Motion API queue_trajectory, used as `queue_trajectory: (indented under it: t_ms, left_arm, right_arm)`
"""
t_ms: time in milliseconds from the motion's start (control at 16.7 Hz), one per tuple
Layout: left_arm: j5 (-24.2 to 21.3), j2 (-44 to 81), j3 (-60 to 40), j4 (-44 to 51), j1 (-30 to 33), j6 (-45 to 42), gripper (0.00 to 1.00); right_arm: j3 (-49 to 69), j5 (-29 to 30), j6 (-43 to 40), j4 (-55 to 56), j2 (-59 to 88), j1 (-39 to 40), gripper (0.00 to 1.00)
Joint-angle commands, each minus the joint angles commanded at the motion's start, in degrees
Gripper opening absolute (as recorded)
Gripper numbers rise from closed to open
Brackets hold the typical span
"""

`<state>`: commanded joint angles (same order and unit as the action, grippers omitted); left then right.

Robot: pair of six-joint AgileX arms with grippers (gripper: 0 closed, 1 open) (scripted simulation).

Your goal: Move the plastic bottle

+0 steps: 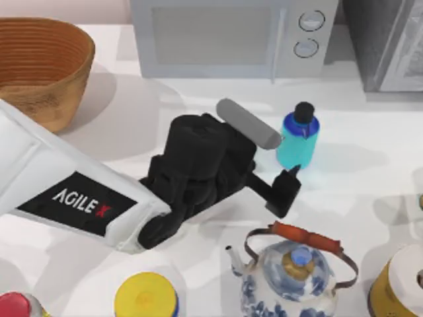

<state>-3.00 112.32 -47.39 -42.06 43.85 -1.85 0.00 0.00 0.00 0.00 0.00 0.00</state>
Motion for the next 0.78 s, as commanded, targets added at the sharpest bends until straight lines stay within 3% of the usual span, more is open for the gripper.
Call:
queue_trajectory:
  t_ms: [240, 780]
  left_arm:
    - [0.0, 1.8, -2.0, 0.3, -0.1, 0.0, 1.00]
    - [0.4, 19.1, -22.8, 3.6, 0.7, 0.3, 1.00]
  right_arm:
    - [0.0, 0.0, 0.0, 0.0, 0.0, 0.0, 1.00]
    - [0.0, 0.0, 0.0, 0.0, 0.0, 0.0, 1.00]
